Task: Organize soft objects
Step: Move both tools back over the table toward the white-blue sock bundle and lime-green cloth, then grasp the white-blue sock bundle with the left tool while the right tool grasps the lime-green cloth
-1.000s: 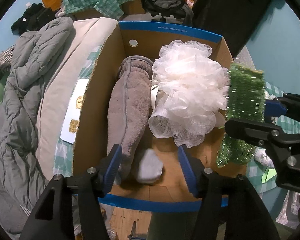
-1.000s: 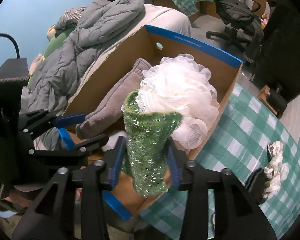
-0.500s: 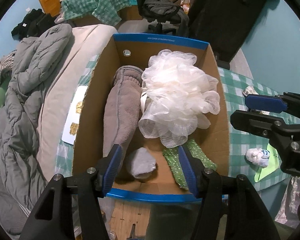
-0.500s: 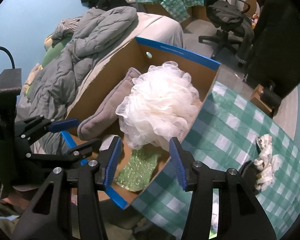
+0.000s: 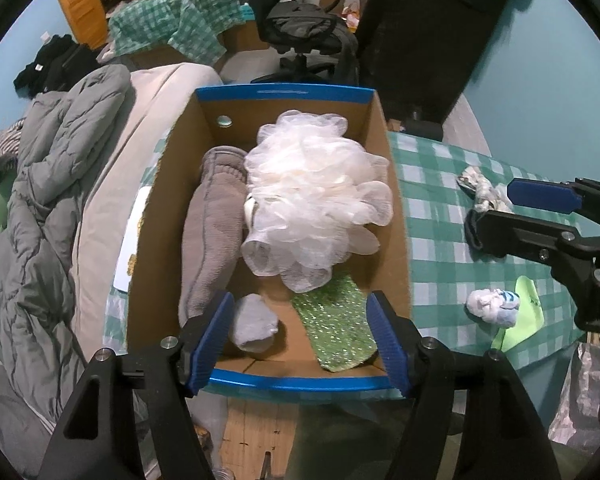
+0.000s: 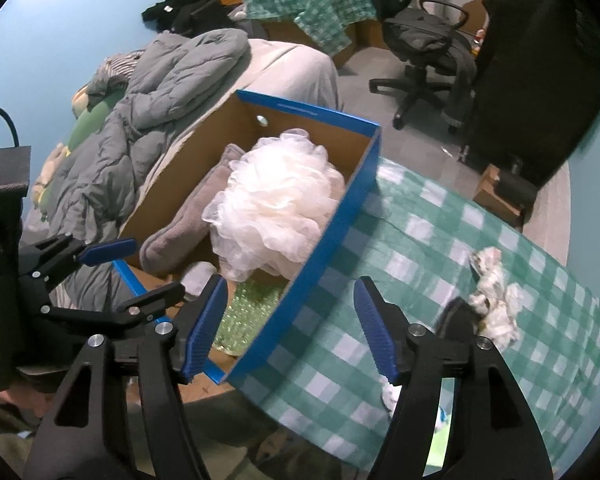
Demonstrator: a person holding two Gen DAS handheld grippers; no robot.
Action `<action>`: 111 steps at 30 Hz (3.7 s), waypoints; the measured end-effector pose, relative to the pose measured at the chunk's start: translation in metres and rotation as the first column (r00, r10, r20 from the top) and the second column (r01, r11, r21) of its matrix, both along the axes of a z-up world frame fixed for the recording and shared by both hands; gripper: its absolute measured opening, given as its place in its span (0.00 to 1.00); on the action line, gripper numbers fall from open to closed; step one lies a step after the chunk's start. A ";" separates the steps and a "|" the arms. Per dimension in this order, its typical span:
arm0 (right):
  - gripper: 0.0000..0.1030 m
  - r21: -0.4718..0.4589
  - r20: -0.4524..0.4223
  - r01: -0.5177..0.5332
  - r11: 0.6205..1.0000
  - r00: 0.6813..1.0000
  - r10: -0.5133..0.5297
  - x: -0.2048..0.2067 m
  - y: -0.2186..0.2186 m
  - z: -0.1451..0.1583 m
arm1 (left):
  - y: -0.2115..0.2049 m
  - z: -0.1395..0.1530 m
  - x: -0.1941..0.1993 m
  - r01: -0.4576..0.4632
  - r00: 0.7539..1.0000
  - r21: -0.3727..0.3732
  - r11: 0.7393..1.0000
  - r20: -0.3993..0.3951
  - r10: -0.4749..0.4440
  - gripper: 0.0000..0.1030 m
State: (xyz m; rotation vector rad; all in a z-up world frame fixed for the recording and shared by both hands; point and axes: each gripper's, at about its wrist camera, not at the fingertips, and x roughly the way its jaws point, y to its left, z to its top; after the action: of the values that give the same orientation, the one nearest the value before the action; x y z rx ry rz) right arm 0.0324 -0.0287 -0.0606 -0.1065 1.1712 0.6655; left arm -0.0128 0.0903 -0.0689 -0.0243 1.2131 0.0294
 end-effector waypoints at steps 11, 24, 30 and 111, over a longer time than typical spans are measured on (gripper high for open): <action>0.64 -0.021 -0.009 0.072 0.997 0.997 -0.072 -0.013 -0.043 0.001 | -0.033 0.010 -0.005 0.073 0.997 0.013 0.997 0.020 -0.074 0.76; 0.65 -0.080 -0.039 0.183 0.980 0.982 -0.187 -0.026 -0.116 -0.014 | -0.078 0.011 -0.006 0.124 0.992 -0.004 0.992 0.007 -0.124 0.78; 0.65 -0.113 -0.046 0.233 0.966 0.970 -0.239 -0.032 -0.154 -0.022 | -0.102 0.003 -0.005 0.171 0.985 -0.009 0.985 -0.015 -0.171 0.78; 0.11 -0.159 -0.121 0.388 0.908 0.905 -0.408 -0.063 -0.284 -0.155 | -0.293 -0.145 0.017 0.510 0.826 -0.058 0.858 -0.244 -0.507 0.85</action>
State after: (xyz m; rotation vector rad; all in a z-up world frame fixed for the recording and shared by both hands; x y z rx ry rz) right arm -0.0311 -0.3122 -0.2155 0.0761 1.3348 0.2347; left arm 0.0041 -0.2023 -0.2134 0.3244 1.4419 -0.4454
